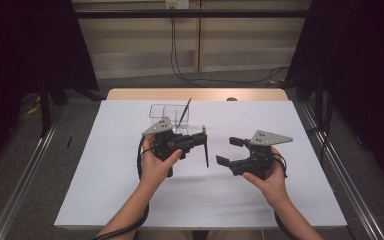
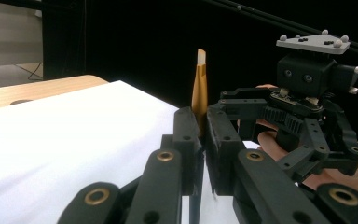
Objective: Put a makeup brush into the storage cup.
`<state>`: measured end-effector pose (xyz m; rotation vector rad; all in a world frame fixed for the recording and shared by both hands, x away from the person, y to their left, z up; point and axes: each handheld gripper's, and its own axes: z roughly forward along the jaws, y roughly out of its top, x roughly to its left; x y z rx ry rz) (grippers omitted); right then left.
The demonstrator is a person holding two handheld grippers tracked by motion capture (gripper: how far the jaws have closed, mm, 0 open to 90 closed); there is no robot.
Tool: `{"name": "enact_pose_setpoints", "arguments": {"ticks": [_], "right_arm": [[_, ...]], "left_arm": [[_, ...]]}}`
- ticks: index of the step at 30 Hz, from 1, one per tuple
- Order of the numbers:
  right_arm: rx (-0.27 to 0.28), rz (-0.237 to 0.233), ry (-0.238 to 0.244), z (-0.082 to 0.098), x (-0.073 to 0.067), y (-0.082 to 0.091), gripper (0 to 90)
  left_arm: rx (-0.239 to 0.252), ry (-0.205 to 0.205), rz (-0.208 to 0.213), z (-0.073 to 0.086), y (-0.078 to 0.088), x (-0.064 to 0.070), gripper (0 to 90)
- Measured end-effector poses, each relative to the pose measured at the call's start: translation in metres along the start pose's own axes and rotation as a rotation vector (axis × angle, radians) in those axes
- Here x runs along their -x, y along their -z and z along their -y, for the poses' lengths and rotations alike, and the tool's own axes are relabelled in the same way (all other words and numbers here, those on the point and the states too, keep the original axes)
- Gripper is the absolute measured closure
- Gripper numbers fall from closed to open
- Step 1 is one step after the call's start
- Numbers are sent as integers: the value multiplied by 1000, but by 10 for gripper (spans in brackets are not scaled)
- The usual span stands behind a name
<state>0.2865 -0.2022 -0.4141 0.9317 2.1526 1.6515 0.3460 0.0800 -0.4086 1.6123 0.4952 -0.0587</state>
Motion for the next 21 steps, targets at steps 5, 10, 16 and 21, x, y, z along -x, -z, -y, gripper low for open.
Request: {"name": "enact_pose_setpoints", "arguments": {"ticks": [5, 10, 16, 21], "right_arm": [[-8, 7, 0, 1, 2, 4, 64], [-9, 12, 2, 4, 5, 10, 45], [-5, 21, -7, 6, 11, 17, 33], [-9, 28, -4, 7, 13, 22, 17]], "left_arm": [[0, -3, -5, -1, 3, -1, 837], [-5, -10, -14, -2, 7, -2, 837], [-4, -7, -21, -3, 9, -3, 837], [0, -6, -25, -3, 11, -4, 837]]}}
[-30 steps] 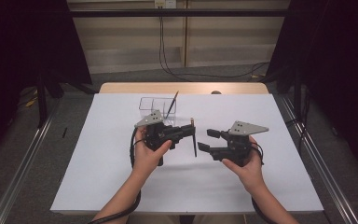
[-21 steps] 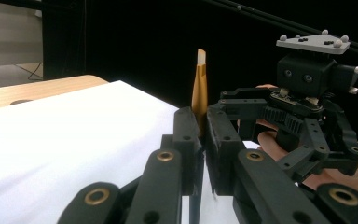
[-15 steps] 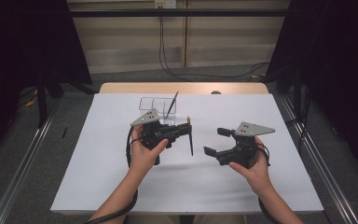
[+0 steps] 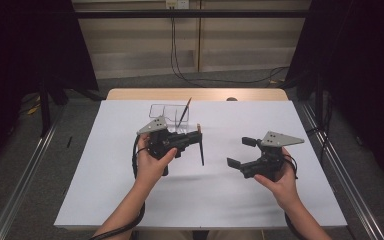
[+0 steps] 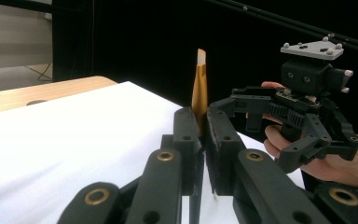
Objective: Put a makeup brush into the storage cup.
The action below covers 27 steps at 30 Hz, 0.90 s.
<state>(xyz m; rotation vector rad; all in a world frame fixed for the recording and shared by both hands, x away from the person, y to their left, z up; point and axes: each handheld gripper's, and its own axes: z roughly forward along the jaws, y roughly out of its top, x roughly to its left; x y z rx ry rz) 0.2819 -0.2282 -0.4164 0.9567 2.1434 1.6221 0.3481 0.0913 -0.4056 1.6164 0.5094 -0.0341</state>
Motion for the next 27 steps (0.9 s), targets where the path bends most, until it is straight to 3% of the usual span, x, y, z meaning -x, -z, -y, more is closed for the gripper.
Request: {"name": "enact_pose_setpoints", "arguments": {"ticks": [27], "right_arm": [[-1, 23, 15, 12, 13, 29, 0]], "left_arm": [[10, -11, -19, -8, 7, -4, 837]]}}
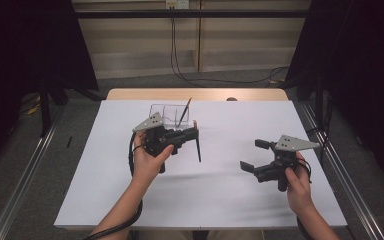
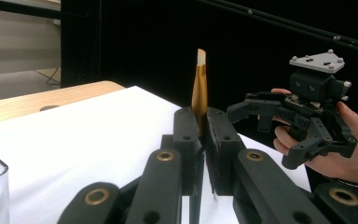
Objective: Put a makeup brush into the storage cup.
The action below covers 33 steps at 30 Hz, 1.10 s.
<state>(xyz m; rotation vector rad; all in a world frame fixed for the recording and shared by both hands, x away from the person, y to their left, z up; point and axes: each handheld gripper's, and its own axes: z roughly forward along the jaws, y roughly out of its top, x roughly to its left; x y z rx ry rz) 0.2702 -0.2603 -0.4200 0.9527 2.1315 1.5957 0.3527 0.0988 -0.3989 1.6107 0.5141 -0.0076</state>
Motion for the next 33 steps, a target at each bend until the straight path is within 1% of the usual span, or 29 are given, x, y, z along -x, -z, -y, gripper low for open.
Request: {"name": "enact_pose_setpoints", "arguments": {"ticks": [10, 19, 21, 23, 27, 33], "right_arm": [[8, 11, 5, 4, 7, 13, 0], [14, 21, 6, 7, 10, 23, 0], [14, 29, 5, 8, 11, 25, 0], [19, 25, 3, 9, 11, 26, 0], [9, 30, 6, 12, 12, 28, 0], [18, 32, 7, 14, 13, 33, 0]], "left_arm": [[-1, 4, -4, -2, 0, -1, 837], [-4, -4, -14, -3, 3, -2, 837], [2, -1, -9, -3, 3, -2, 837], [1, -3, -11, -3, 4, -2, 837], [3, -6, -19, -4, 6, -3, 837], [6, -6, -29, -7, 10, -5, 837]]}}
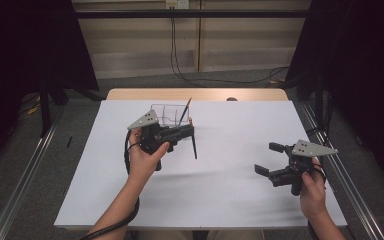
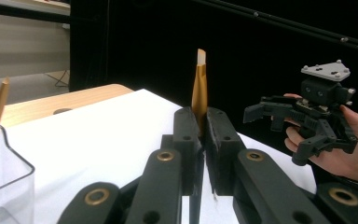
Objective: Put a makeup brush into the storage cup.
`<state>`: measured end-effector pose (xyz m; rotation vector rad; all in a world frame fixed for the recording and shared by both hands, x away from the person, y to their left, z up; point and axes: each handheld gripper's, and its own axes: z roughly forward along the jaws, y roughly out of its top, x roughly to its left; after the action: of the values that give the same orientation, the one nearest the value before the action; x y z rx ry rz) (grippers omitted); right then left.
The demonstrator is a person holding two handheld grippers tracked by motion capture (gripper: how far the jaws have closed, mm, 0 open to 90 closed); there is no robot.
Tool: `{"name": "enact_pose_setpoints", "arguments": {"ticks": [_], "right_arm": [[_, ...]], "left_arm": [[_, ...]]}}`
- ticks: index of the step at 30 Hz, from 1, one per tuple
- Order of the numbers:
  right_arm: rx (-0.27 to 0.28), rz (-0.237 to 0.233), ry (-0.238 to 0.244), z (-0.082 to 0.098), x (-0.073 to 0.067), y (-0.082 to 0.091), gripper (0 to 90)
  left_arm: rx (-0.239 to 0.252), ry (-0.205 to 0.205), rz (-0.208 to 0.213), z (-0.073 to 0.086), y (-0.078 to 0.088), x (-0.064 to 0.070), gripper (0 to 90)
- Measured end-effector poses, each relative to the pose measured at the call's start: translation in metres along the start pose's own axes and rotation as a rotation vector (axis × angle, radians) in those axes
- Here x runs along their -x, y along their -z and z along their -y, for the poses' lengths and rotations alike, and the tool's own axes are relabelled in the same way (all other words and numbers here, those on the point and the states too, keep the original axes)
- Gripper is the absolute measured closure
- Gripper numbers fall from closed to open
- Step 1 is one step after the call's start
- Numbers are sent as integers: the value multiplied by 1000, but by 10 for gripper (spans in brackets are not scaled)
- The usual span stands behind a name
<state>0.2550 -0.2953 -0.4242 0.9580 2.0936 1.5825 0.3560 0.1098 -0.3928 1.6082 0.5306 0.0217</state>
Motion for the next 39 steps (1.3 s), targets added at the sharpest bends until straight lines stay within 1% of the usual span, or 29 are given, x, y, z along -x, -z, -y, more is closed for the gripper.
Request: {"name": "enact_pose_setpoints", "arguments": {"ticks": [5, 12, 15, 21, 25, 34, 39], "right_arm": [[3, 0, 2, 2, 1, 3, 0], [14, 6, 1, 3, 2, 5, 0], [19, 0, -5, 3, 2, 5, 0], [15, -5, 1, 3, 1, 4, 0], [16, -7, 0, 4, 2, 3, 0], [14, -15, 3, 4, 1, 2, 0], [16, -17, 8, 4, 0, 2, 0]], "left_arm": [[1, -9, -10, -4, 2, -2, 837], [6, -10, -18, -10, 2, -3, 837], [6, -10, -25, -13, 2, -6, 837], [4, -19, -39, -21, 4, -9, 837], [9, -14, -48, -26, 5, -12, 838], [7, -23, -71, -36, 7, -17, 837], [12, -22, -83, -43, 7, -20, 837]]}}
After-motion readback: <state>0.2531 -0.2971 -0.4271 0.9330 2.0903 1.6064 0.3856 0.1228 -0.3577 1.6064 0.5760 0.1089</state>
